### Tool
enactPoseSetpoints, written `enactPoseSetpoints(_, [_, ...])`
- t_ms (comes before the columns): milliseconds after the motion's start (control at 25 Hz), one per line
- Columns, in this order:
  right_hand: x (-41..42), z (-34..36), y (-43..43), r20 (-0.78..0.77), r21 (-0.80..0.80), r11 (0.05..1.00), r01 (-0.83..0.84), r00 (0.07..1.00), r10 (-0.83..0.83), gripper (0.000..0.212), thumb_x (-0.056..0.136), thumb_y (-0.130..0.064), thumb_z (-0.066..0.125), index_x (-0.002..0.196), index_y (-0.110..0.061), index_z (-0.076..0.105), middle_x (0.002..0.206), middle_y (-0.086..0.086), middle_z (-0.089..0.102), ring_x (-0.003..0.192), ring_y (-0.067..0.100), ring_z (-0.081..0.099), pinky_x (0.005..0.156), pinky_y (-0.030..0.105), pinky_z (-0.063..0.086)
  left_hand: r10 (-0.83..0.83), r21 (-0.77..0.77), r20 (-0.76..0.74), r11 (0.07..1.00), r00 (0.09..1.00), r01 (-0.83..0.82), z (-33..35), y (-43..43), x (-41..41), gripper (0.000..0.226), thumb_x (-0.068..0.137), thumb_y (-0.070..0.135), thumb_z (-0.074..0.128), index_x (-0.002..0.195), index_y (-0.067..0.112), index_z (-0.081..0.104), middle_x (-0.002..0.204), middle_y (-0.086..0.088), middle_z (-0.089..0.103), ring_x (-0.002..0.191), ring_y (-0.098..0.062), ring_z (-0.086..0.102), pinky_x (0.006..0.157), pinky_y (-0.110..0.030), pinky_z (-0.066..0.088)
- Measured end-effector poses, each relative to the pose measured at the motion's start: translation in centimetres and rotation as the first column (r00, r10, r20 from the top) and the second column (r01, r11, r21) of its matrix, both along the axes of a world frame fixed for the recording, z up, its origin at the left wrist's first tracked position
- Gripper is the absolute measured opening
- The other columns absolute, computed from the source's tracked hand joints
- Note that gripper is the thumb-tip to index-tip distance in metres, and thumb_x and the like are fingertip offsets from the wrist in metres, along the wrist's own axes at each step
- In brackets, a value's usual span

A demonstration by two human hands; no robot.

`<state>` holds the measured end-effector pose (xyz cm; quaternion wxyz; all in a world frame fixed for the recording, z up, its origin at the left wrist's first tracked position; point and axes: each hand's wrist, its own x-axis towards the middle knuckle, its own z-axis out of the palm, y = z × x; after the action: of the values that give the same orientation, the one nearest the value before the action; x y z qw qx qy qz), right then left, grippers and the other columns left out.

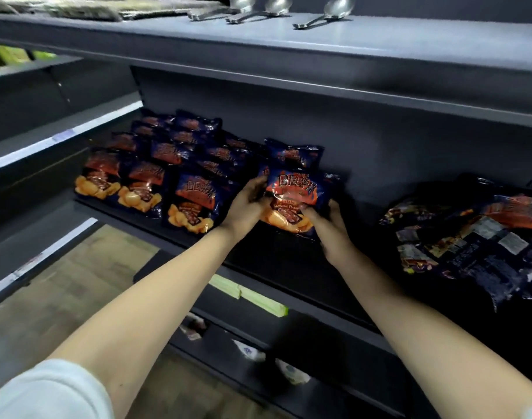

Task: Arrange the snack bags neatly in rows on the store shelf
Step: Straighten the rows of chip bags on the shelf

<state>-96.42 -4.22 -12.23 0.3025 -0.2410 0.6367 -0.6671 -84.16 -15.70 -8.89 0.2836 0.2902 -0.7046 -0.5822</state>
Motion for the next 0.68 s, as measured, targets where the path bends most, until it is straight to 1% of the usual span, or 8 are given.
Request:
enactPoseSetpoints(80, [0.8,-0.7,-1.0,0.007,0.015,0.997,-0.076,0.997,0.076,0.061,0.072,-0.031,0.076,0.127,-0.025,0.048,0.124,0.001,0.061,0.112,0.018,0.059,0.098,0.042,0.047,0.052,-0.002,0.022,0.999,0.998,-0.052,-0.5,-0.2,1.5,0.045,0.093,0.002,0.046,0.136,0.015,0.041,0.128,-0.003,0.052,0.117,-0.014,0.05,0.09,-0.018,0.043])
enactPoseSetpoints(200, [1.9,-1.2,-2.0,-0.023,0.03,0.995,-0.096,0.995,0.097,0.056,0.072,-0.027,0.079,0.122,-0.027,0.052,0.12,-0.001,0.062,0.111,0.018,0.059,0.098,0.041,0.047,0.099,0.004,0.036,0.995,0.994,-0.1,-1.1,-0.3,3.4,0.048,0.092,-0.001,0.045,0.135,0.018,0.04,0.131,-0.004,0.052,0.118,-0.016,0.05,0.099,-0.027,0.041])
enactPoseSetpoints(280, [2.6,-1.2,-2.3,-0.006,0.018,0.998,-0.058,0.998,0.058,0.05,0.077,-0.016,0.076,0.12,-0.019,0.05,0.115,0.0,0.062,0.103,0.015,0.061,0.088,0.028,0.051,0.07,-0.042,0.096,0.997,0.993,-0.066,-1.0,-0.3,4.2,0.056,0.091,-0.002,0.044,0.14,0.021,0.033,0.131,0.0,0.05,0.12,-0.015,0.048,0.102,-0.029,0.04])
enactPoseSetpoints(360, [3.4,-1.0,-2.6,-0.023,-0.001,1.0,-0.022,0.999,0.022,0.046,0.079,-0.005,0.072,0.117,-0.012,0.047,0.11,0.005,0.061,0.093,0.012,0.059,0.073,0.014,0.051,0.038,-0.113,0.179,0.993,0.983,-0.018,-0.9,-0.1,4.4,0.063,0.091,-0.001,0.044,0.145,0.022,0.022,0.13,0.006,0.045,0.12,-0.008,0.043,0.101,-0.023,0.036])
enactPoseSetpoints(400, [3.7,-0.9,-2.8,-0.047,-0.003,1.0,0.008,0.999,-0.008,0.046,0.079,-0.002,0.071,0.117,-0.008,0.046,0.111,0.008,0.06,0.092,0.013,0.059,0.073,0.014,0.05,0.035,-0.136,0.202,0.991,0.979,-0.007,-1.0,0.0,4.3,0.066,0.09,-0.001,0.044,0.147,0.021,0.018,0.132,0.006,0.043,0.121,-0.007,0.041,0.102,-0.021,0.035])
enactPoseSetpoints(440, [3.9,-1.1,-3.0,-0.069,0.004,0.999,0.04,0.997,-0.039,0.047,0.079,-0.001,0.071,0.118,-0.007,0.046,0.114,0.012,0.06,0.096,0.016,0.058,0.077,0.019,0.049,0.035,-0.146,0.206,0.989,0.978,-0.004,-1.2,0.1,4.0,0.068,0.09,-0.001,0.045,0.148,0.019,0.015,0.136,0.005,0.04,0.125,-0.008,0.039,0.105,-0.023,0.033])
enactPoseSetpoints(520, [4.0,-1.2,-3.3,-0.102,0.021,0.997,0.07,0.993,-0.067,0.049,0.078,0.0,0.071,0.119,-0.006,0.045,0.117,0.014,0.059,0.103,0.022,0.058,0.084,0.028,0.046,0.038,-0.168,0.195,0.986,0.98,-0.004,-2.2,0.0,3.5,0.071,0.089,-0.001,0.046,0.149,0.017,0.01,0.147,-0.003,0.034,0.134,-0.015,0.034,0.112,-0.033,0.03])
enactPoseSetpoints(680, [3.8,-2.2,-3.4,-0.116,0.022,0.995,0.097,0.989,-0.094,0.057,0.076,0.005,0.07,0.124,-0.008,0.043,0.121,0.013,0.059,0.112,0.024,0.056,0.095,0.036,0.047,0.039,-0.195,0.162,0.981,0.986,-0.007,-3.7,-0.5,2.5,0.075,0.086,0.003,0.05,0.149,0.022,0.013,0.148,-0.004,0.033,0.136,-0.017,0.032,0.112,-0.044,0.031])
